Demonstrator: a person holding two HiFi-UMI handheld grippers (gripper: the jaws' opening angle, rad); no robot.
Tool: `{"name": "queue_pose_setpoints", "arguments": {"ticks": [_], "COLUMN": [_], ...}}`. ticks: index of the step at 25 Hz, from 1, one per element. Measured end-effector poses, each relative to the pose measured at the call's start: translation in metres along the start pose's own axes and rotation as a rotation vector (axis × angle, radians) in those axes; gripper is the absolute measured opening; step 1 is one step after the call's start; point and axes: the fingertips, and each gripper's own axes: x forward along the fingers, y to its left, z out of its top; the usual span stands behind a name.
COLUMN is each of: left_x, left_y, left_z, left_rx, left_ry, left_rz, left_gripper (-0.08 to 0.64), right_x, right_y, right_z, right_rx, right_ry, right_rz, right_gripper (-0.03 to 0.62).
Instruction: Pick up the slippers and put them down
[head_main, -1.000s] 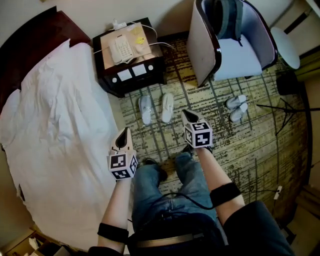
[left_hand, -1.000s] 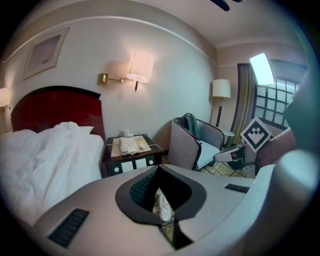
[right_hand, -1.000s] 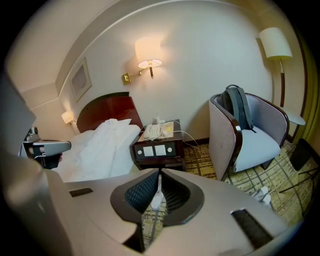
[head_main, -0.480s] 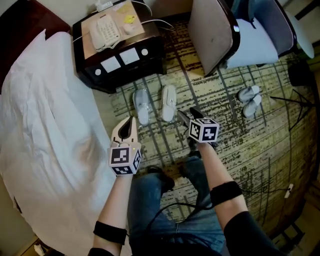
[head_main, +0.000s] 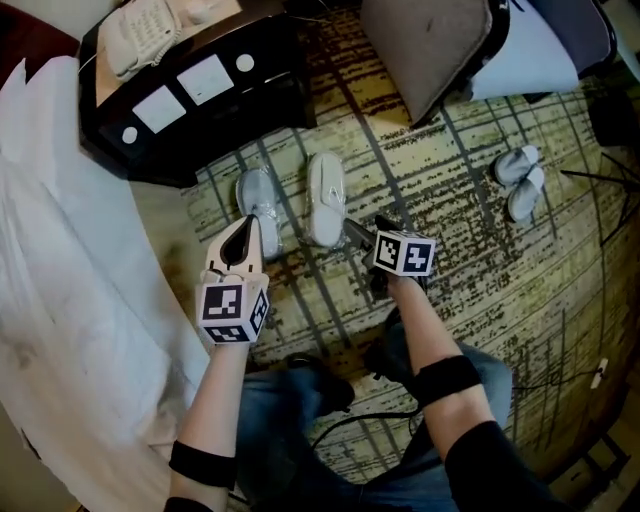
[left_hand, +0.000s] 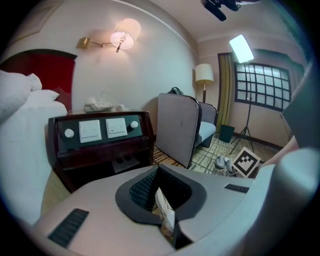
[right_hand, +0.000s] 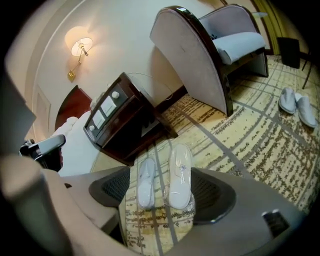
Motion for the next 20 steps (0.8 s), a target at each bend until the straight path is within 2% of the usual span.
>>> {"name": "queue_pose_setpoints", "arguments": {"ticks": [4,6,10,16,20], "left_x": [0.045,0.068,0.110,0.153,0.163], "left_y": [0.000,-0.004,-0.012,-0.024,-0.035], "left_z": [-0.031,-0.042,-0.074,-0.116,-0.126], "left_rx": [0.037,0.073,0.134,0.189,0.220], "left_ry": [-0.014,-0.022,-0.006,0.019,0.016], "left_rz": [-0.041,-0.077,-0.142,-0.190,-0.216], "left_gripper": [0.001,0.001,0.001,0.001,0.001], "right_x": [0.050,0.074,0.112,0.138,0.142], "right_y": [-0.034,-0.050,-0.072,-0.091,-0.100], "right_z": [-0.017,-0.023,-0.042,-0.075,-0.092], "right_rx": [-0.007,-0.002,0.006,0.080,0.124], "right_ry": [0.015,0.019,0.037,0.042,0.047], "right_rz": [0.037,0.052,0.079,0.140,0.163], "right_gripper": [0.403,0.423,0.423,0.423,0.422]}}
